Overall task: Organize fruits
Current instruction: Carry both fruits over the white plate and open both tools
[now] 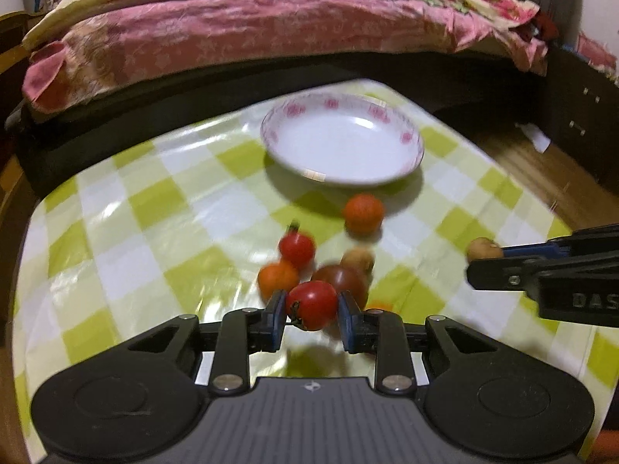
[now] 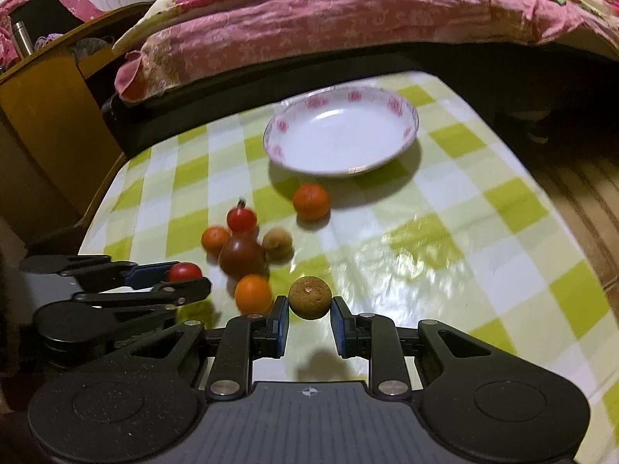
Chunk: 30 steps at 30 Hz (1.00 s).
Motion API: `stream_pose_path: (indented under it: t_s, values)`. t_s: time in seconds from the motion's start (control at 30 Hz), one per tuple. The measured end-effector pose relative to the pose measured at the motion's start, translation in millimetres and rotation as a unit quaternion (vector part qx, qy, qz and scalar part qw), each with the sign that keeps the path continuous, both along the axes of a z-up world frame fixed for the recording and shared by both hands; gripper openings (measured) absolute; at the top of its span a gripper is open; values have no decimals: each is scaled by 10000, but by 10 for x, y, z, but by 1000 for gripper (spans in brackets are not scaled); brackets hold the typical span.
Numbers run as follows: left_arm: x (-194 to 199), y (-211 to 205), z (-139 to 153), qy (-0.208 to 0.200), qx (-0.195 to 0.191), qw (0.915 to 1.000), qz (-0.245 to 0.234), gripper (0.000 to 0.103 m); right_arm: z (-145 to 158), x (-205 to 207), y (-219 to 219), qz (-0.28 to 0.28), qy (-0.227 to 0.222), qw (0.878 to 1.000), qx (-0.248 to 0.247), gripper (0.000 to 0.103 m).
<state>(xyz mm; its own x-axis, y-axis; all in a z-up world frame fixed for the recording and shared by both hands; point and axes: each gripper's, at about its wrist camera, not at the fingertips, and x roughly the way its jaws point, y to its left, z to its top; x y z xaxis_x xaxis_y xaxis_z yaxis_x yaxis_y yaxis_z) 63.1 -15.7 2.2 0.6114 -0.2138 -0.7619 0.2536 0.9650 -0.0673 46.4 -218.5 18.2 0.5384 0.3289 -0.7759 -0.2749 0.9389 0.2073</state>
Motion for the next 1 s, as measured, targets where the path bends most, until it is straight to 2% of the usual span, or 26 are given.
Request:
stream_pose_path:
  t_s: [0.2,0.43,0.67,1.0]
  values:
    - [468,-158,31,-112,-91,9996,-259,36,85,409,-41,-113,-155,9998,-43,20]
    - [902,-204,9,-269,-172,9992,-226,36,41,979,53,-33,-292,9994,-169,20]
    - [1113,-162,-77,-298,-157,9992,-200,36,-20,1311,99,69,-417,9986,-313,20]
    - [1190,-258,-119,-469,-17,9984,-327,36,-127,1436,146,142,-408,9983,-382,21]
